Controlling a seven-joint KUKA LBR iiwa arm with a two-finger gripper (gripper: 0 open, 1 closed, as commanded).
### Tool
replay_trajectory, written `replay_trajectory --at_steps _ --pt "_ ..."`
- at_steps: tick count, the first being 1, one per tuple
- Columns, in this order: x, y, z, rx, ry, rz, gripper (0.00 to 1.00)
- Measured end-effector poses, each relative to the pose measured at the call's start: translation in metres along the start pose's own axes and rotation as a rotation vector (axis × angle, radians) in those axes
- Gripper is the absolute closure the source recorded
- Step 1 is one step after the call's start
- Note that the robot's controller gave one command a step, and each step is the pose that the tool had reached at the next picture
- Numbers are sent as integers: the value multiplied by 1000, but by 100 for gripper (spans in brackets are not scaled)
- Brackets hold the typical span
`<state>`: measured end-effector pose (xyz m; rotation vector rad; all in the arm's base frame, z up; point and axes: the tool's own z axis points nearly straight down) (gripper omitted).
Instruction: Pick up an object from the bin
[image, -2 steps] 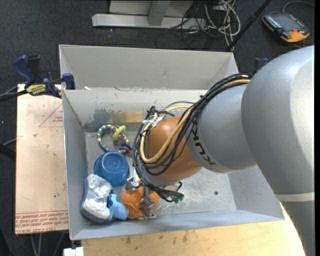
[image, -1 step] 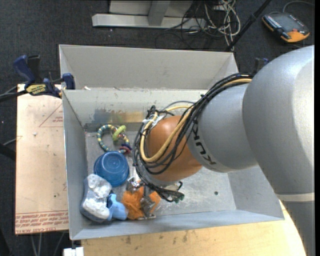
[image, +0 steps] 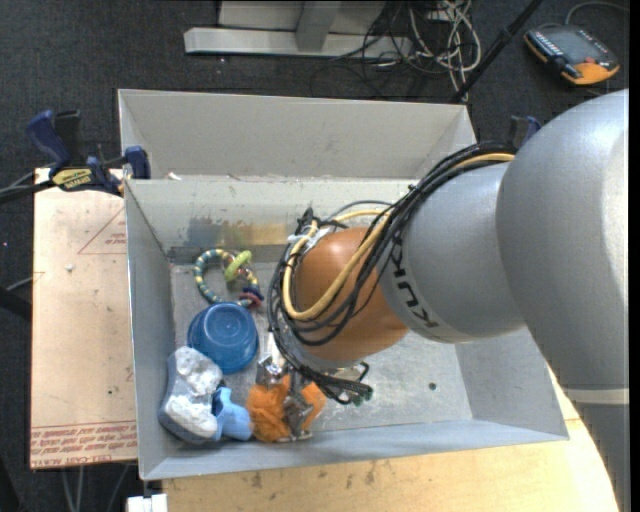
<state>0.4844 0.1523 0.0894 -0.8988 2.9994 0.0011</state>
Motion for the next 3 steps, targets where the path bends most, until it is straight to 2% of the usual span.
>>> replay_trajectory --at_steps 1,3 --pt "1 1 -20 -3 9 0 100" --pt "1 1 -57 -4 11 1 100"
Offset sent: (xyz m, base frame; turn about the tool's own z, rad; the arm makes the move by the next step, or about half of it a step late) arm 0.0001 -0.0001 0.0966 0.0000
